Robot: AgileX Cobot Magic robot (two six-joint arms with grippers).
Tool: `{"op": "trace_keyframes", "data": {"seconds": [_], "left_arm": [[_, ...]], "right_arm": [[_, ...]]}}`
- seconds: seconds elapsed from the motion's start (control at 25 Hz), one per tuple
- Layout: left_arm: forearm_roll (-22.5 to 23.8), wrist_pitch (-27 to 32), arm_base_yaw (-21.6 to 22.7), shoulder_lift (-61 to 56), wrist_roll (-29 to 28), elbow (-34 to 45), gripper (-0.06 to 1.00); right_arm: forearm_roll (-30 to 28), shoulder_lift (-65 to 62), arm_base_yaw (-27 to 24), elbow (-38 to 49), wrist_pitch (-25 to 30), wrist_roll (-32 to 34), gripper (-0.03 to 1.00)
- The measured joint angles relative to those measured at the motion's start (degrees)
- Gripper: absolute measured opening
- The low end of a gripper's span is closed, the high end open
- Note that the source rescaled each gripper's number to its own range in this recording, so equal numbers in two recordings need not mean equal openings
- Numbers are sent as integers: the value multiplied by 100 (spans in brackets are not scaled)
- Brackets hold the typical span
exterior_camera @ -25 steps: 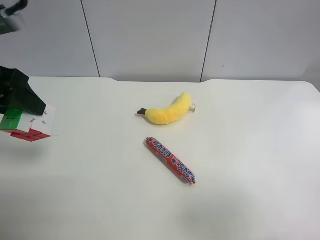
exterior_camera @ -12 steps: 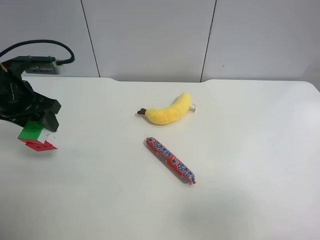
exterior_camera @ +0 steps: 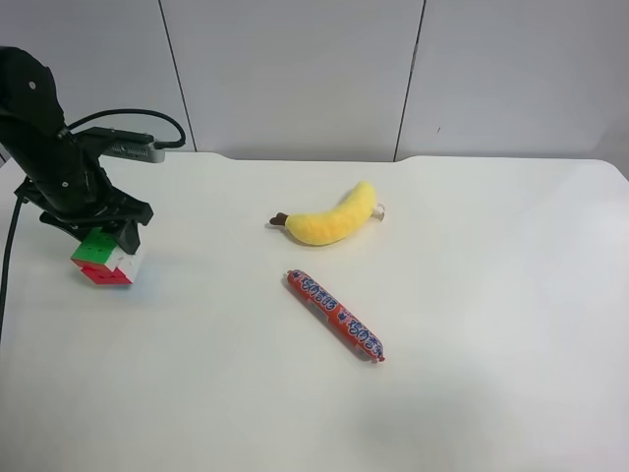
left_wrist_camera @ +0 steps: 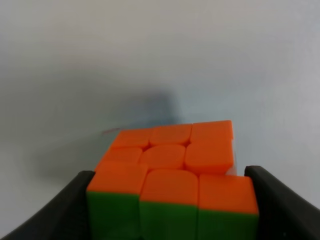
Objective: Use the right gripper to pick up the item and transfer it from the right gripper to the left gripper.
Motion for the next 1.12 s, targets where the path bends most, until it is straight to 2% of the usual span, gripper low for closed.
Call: {"op": "trace_keyframes", "data": {"seconds": [0.2, 0.24, 0.28, 0.36, 0.4, 0.48, 0.6, 0.8, 0.96, 1.12], "left_arm": [[41, -132, 0, 84, 0, 0, 1], [44, -132, 0, 84, 0, 0, 8], [44, -132, 0, 84, 0, 0, 22], [44, -126, 0, 84, 0, 0, 70], [44, -112, 0, 79, 0, -6, 83], [44, -24, 0, 15, 0, -47, 94], [44, 429, 0, -229, 0, -244, 98], [44, 1632, 0, -1010, -48, -675, 99], [0, 2273, 0, -1903, -194, -708, 99], [-397, 2752, 0, -2852, -217, -708, 99]], "right_arm": [[0, 0, 0, 0, 0, 0, 100], [0, 0, 0, 0, 0, 0, 100], [0, 0, 0, 0, 0, 0, 100], [0, 0, 0, 0, 0, 0, 100], [0, 0, 0, 0, 0, 0, 100], [0, 0, 0, 0, 0, 0, 100], [0, 0, 0, 0, 0, 0, 100], [0, 0, 0, 0, 0, 0, 100], [0, 0, 0, 0, 0, 0, 100], [0, 0, 0, 0, 0, 0, 100]]}}
